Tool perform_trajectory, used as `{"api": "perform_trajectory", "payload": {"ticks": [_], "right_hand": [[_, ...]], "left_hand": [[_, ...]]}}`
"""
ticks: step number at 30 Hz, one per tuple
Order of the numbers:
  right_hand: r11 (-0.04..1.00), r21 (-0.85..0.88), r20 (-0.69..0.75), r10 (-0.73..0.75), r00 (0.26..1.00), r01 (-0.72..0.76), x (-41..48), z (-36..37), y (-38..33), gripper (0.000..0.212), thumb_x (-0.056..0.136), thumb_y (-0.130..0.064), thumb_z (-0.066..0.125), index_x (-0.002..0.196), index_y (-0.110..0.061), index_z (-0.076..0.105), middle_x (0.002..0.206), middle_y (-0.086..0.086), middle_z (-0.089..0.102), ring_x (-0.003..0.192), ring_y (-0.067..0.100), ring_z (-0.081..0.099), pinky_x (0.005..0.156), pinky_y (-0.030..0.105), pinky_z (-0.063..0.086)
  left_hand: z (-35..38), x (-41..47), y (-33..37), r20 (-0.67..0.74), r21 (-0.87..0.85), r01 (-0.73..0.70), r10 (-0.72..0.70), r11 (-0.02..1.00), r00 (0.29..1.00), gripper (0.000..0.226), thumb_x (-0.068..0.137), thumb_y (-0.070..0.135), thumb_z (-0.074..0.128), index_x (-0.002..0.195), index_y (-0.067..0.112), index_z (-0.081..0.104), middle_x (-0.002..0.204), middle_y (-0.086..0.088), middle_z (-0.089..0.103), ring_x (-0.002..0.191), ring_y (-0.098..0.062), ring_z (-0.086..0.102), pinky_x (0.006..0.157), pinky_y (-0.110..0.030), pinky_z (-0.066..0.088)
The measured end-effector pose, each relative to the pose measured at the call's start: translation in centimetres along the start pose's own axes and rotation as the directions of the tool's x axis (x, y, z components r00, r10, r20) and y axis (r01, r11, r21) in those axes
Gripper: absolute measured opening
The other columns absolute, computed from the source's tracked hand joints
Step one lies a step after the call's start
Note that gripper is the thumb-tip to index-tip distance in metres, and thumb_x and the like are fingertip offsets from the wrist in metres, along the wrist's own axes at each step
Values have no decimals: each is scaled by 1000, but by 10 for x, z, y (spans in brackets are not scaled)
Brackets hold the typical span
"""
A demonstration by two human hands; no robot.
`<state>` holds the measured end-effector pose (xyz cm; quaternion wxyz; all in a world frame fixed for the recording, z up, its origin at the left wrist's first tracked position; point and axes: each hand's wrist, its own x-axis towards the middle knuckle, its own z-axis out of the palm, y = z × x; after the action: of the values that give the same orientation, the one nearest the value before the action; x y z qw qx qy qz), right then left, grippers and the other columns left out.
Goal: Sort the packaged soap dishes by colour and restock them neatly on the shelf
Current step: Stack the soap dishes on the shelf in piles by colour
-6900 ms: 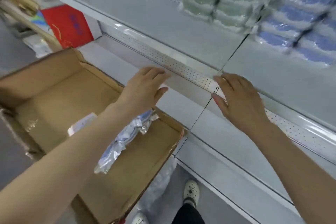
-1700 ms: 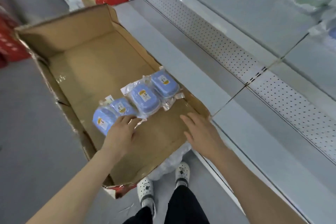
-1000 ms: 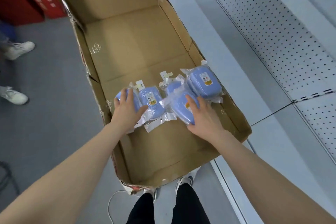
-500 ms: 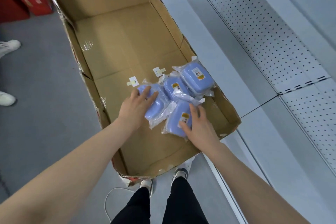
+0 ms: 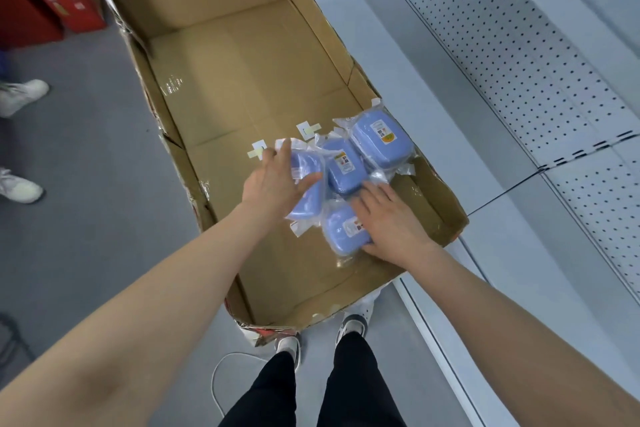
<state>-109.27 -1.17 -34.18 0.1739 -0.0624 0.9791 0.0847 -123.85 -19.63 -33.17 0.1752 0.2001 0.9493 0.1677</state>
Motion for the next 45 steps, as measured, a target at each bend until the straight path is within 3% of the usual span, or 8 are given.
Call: {"api": "perform_trajectory", "payload": {"ticks": [5,9,14,17,20,24,31,45], "right_hand": [[929,177,62,319,946,-325,-28,9,27,84,71,-57,68,138,-15,38,123,12,45,110,32,50,93,39,43],[937,146,106,305,946,-318,-30,21,34,87,75,-57,69,143,-17,33,136,9,43,125,29,43,106,40,33],[938,197,119,266,957,-285,-25,25,31,95,75,-53,72,150,-20,25,140,5,42,129,28,41,109,44,30],[919,232,72,310,948,-318,-27,11,37,94,74,-53,73,148,-19,28,136,6,44,123,29,45,105,44,33],[894,265,17,371,928,-362,-37,-11,44,91,73,-53,72,146,-21,30,135,6,45,121,30,47,102,44,36],[855,298,-73,463,883,-424,-66,-47,56,89,74,-52,69,147,-17,31,134,9,47,117,33,48,95,44,39],[777,350,-311,623,718,-523,-159,-121,84,84,82,-60,61,148,-16,31,129,10,52,110,33,52,89,46,44],[400,452,-444,876,188,-797,-432,-161,190,75,77,-57,70,139,-21,46,120,7,61,104,32,56,91,45,46]], "left_hand": [[3,-1,10,113,272,-280,258,921,959,85,85,0,56,151,34,14,156,-9,13,117,-37,49,71,-36,44],[4,8,9,305,617,-575,511,537,804,92,89,16,60,151,40,-3,162,-2,-14,147,-37,-7,119,-46,13],[0,36,8,444,612,-668,515,424,733,84,92,14,57,154,33,3,163,4,-1,147,-28,-16,121,-43,-2],[-11,41,8,426,561,-652,497,510,756,83,84,34,67,151,26,19,156,2,26,148,-25,10,121,-36,5],[-22,31,8,345,415,-599,491,685,800,90,66,61,74,138,22,37,127,1,52,117,-22,48,106,-31,33],[-43,15,20,255,211,-530,477,821,841,77,63,66,70,121,22,47,104,4,52,93,-21,51,81,-37,51],[-103,-5,118,108,206,-702,698,681,708,95,62,84,40,134,21,44,110,0,53,90,-22,55,75,-33,49],[-147,-64,428,-35,112,-953,960,281,279,72,70,59,74,126,22,49,101,3,61,90,-22,58,73,-29,42]]}}
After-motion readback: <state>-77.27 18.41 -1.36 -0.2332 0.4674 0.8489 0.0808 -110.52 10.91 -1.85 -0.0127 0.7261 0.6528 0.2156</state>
